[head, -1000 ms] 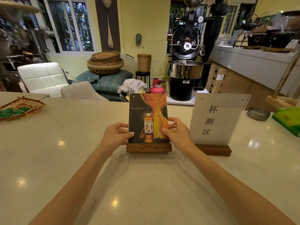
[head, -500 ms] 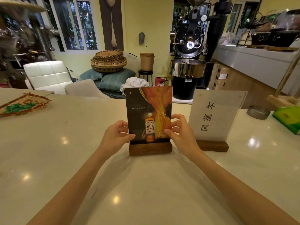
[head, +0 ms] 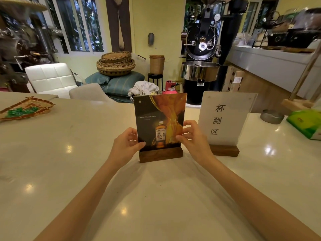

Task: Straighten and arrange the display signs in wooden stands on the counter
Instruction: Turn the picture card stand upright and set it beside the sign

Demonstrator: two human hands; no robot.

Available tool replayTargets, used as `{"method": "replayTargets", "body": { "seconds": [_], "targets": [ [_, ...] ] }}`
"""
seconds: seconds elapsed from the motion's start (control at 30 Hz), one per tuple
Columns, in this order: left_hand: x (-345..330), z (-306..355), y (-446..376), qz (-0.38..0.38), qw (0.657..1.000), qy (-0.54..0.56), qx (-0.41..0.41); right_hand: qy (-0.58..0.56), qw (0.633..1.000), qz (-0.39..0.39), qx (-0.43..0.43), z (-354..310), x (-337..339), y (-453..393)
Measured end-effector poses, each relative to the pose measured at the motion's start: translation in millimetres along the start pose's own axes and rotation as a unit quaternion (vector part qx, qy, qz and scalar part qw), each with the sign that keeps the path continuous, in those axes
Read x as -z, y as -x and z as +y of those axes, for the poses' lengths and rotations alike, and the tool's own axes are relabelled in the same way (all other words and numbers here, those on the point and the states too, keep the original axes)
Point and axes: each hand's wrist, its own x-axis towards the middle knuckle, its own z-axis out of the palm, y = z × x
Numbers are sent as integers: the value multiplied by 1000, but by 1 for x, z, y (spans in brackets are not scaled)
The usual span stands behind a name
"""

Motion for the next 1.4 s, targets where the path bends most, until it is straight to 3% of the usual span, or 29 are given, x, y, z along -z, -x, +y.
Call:
{"method": "replayTargets", "body": {
  "seconds": [0.3,0.43,0.53,0.83,1.13,1.4],
  "targets": [
    [4,9,1,-39,999,14,-16,86,990,78,77,4,48,27],
    [8,7,0,-46,998,37,-10,103,973,204,36,22,91,34],
    [6,6,1,-63,996,67,-8,126,959,253,-22,36,110,34],
    [3,2,2,-36,996,81,-19,76,979,164,-91,47,115,25],
    [-27,10,-1,3,997,30,-65,103,974,182,-89,45,131,32],
    [-106,41,-7,2,992,18,-125,116,957,246,-104,52,173,57]
  ]
}}
